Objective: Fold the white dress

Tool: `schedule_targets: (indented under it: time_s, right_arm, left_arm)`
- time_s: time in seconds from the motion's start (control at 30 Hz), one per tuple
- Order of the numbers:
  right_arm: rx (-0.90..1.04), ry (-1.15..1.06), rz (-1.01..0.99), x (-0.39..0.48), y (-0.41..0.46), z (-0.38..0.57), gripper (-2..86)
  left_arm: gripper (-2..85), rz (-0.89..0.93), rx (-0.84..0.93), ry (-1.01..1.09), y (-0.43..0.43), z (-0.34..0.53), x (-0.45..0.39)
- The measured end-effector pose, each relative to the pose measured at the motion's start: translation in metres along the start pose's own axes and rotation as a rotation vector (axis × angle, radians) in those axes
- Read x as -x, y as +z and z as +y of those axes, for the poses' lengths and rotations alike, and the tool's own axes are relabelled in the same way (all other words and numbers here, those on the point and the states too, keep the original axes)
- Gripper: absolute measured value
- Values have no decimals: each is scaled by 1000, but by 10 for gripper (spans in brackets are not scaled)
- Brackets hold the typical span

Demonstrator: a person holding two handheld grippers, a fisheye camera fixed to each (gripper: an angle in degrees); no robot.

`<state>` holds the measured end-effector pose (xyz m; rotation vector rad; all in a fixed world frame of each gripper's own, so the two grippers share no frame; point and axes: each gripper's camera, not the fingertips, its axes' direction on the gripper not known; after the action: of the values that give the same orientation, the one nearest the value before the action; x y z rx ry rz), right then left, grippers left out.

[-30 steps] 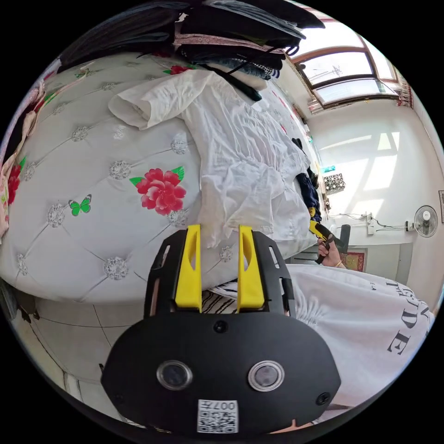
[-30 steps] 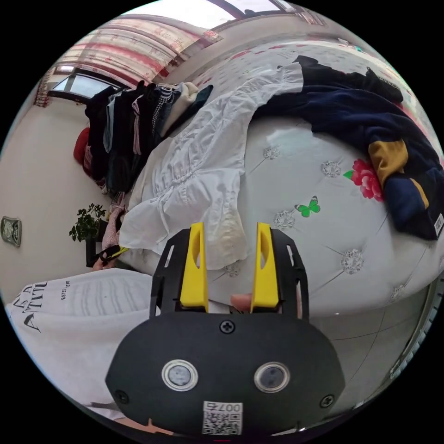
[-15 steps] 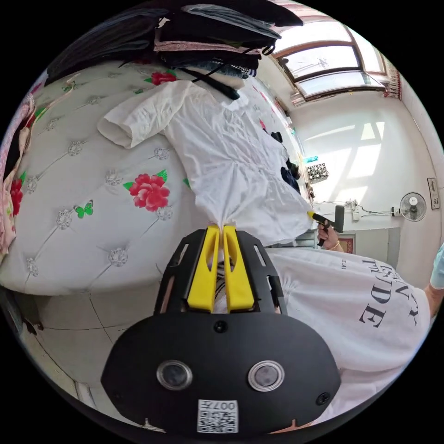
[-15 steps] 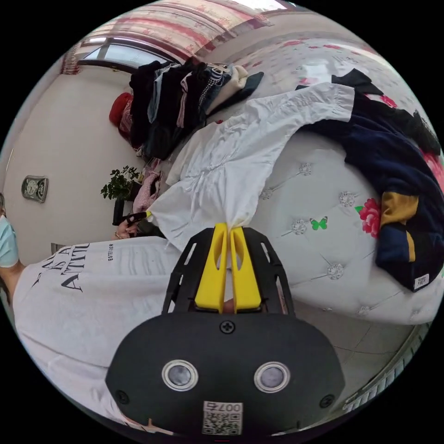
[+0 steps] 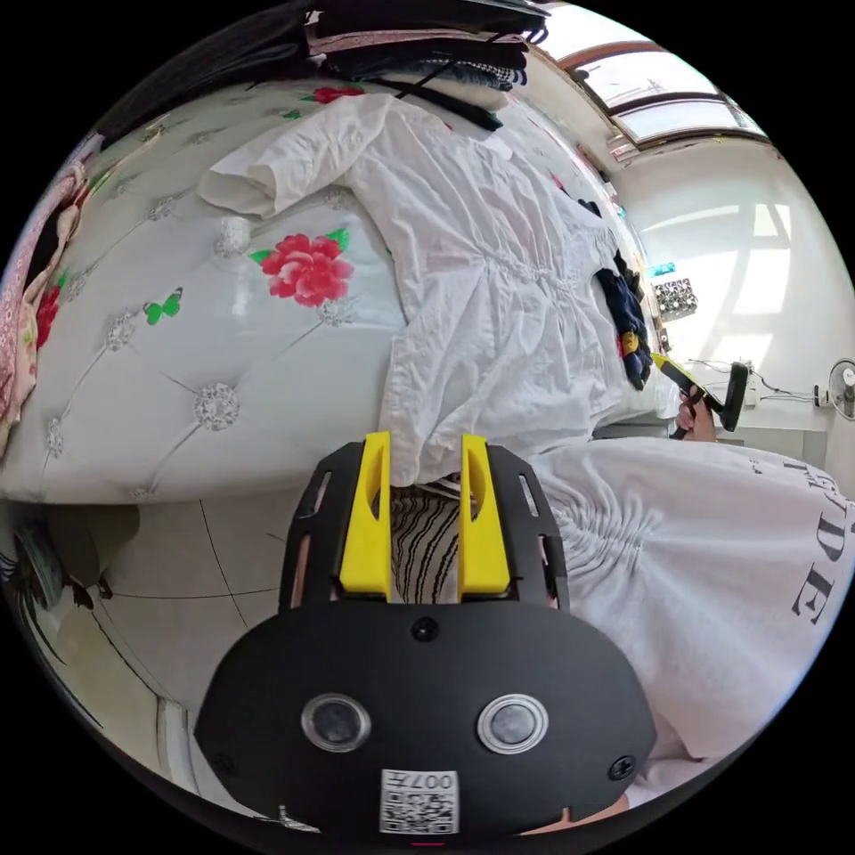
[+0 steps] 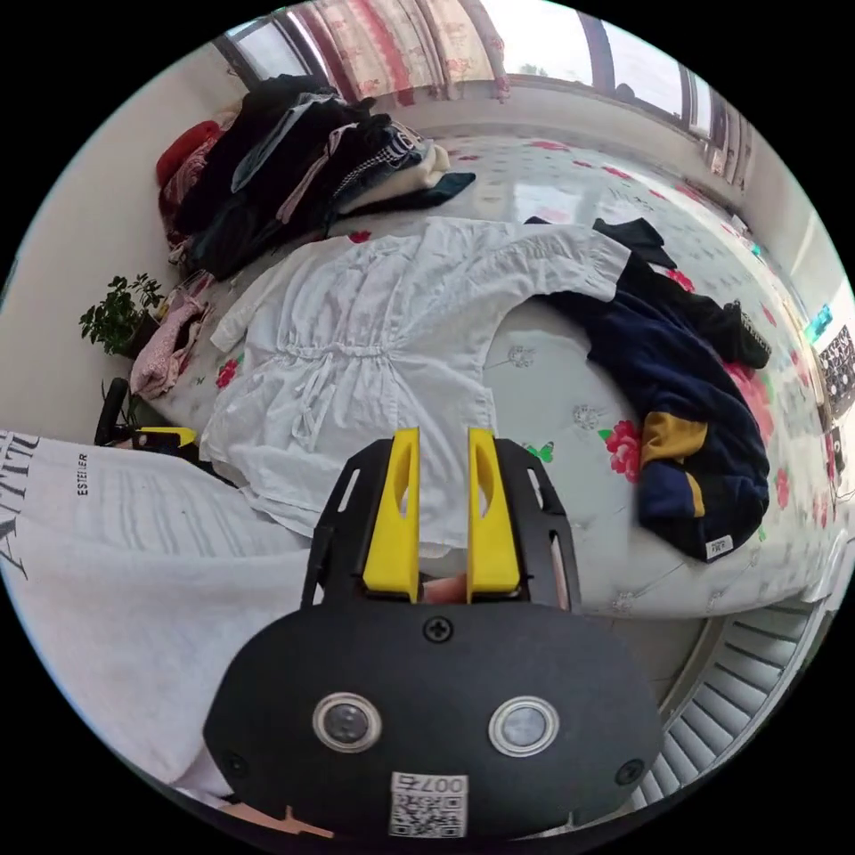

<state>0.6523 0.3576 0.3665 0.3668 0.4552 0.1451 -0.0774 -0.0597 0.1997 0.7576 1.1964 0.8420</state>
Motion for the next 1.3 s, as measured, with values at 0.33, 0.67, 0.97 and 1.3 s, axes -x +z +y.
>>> schedule_targets:
  time_s: [0.33, 0.67, 0.97, 1.3]
  right_arm:
    - [410, -462, -120, 150, 176, 15, 63]
    - [207, -305, -203, 114, 138, 18, 60]
    - [95, -132, -268, 78, 120, -22, 29]
    - [117, -112, -270, 70, 134, -35, 4]
  left_arm:
    - [75, -76, 37, 33, 73, -24, -10]
    - [119, -113, -359, -270, -19, -38, 95]
    - [66, -474, -222, -151, 12, -166, 131]
    - [-6, 6, -550, -169, -157, -174, 169]
